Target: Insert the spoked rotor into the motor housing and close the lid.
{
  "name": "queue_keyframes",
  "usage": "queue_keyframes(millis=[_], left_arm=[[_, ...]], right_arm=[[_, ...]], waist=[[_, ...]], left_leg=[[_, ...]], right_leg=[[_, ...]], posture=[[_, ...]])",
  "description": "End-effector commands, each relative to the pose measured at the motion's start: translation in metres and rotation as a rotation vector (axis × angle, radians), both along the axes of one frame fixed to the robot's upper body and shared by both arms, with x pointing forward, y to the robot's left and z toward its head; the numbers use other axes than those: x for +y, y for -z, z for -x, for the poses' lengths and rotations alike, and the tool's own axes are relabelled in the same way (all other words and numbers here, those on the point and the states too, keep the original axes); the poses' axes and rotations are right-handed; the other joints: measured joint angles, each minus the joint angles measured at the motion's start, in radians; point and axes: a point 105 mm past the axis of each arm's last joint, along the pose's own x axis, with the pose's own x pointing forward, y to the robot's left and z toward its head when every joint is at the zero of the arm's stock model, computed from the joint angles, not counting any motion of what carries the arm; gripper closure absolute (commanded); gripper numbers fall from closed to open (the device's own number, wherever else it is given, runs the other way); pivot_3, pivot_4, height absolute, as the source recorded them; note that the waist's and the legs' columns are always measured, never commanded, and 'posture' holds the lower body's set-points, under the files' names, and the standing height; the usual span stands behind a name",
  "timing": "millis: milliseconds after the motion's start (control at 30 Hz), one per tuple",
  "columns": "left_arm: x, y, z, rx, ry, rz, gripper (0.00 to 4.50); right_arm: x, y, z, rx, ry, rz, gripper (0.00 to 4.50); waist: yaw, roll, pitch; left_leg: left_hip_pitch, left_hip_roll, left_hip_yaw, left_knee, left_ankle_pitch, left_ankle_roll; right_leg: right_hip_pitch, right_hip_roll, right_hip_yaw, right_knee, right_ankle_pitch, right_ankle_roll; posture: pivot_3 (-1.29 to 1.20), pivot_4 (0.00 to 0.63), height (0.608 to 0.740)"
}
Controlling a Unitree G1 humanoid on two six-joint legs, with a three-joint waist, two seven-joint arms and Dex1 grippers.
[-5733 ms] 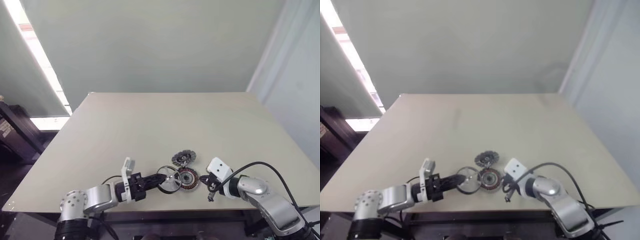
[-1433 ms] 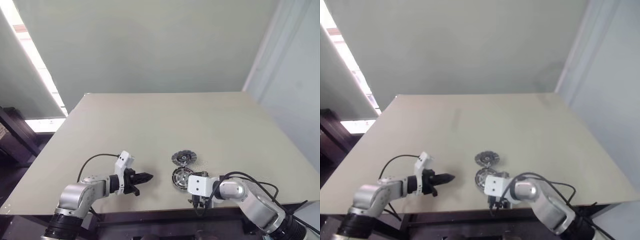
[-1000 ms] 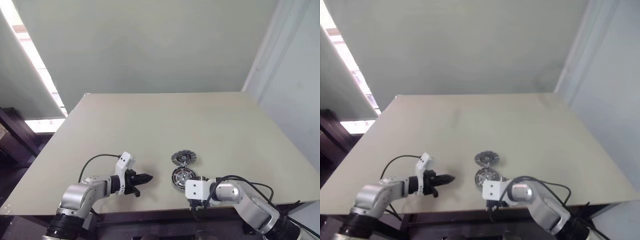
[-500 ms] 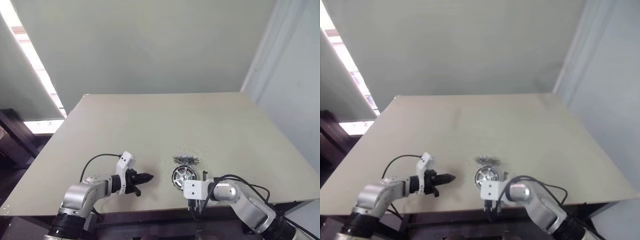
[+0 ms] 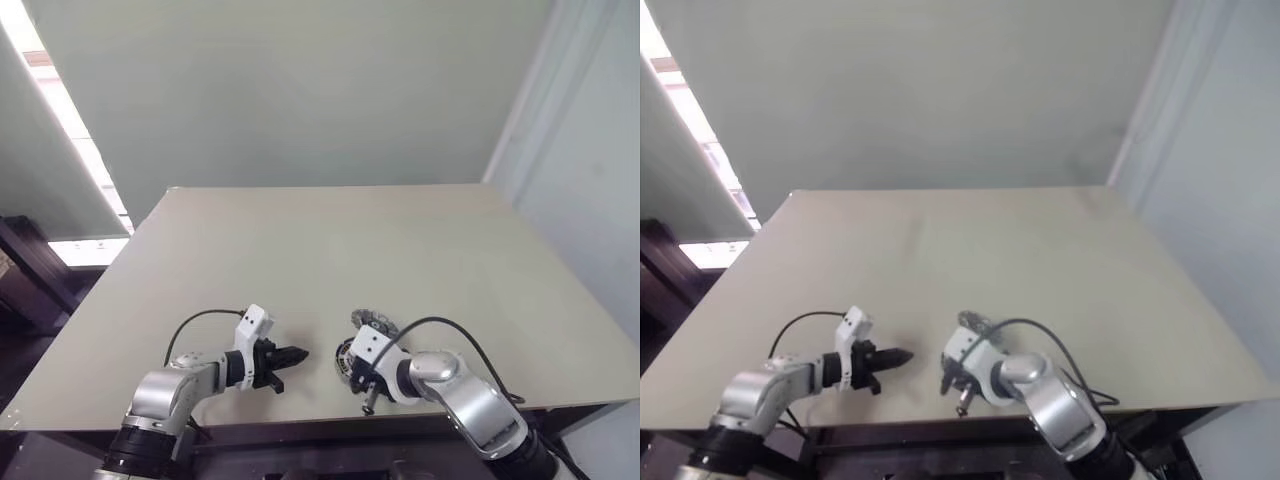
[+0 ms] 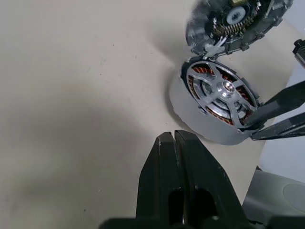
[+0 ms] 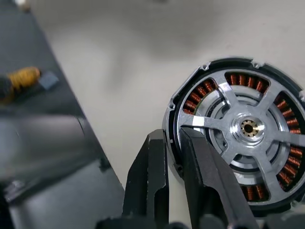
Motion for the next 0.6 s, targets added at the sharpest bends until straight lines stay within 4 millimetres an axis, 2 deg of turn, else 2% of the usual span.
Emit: queue_keyframes(millis=[33,233,467,600], left_arm=[[-0.003,-0.010,-0.007,-0.053,0.015,0.007,4.50],[-0.001,-0.008,-0.008,-0.056,0.009,0.005,4.50],[0.002,-0.008,-0.007,-0.059,0.002,0.001,4.50],[0.003,-0.008,-0.006,-0.058,-0.001,-0.003,4.50]], right_arm=[[0.013,-0.026,-0.009,-0.026,0.043,-0.086,4.40],[0.022,-0.019,-0.018,-0.039,0.070,-0.056,4.40],[0.018,-0.007,-0.022,-0.119,0.035,0.024,2.14],[0.017,-0.013,-0.026,-0.172,0.051,0.002,0.66]], waist=[[0.000,0.000,0.000],[0.000,0.000,0.000],[-0.006,0.000,0.000],[-0.014,0.000,0.000]], left_leg=[[0.000,0.000,0.000,0.000,0.000,0.000],[0.000,0.000,0.000,-0.001,0.000,0.000],[0.000,0.000,0.000,-0.001,0.000,0.000],[0.000,0.000,0.000,-0.001,0.000,0.000]], right_leg=[[0.000,0.000,0.000,0.000,0.000,0.000],[0.000,0.000,0.000,0.000,0.000,0.000],[0.000,0.000,-0.001,0.000,0.000,0.000],[0.000,0.000,-0.001,0.000,0.000,0.000]], posture=[[0.00,0.000,0.740],[0.00,0.000,0.740],[0.00,0.000,0.740],[0.00,0.000,0.740]])
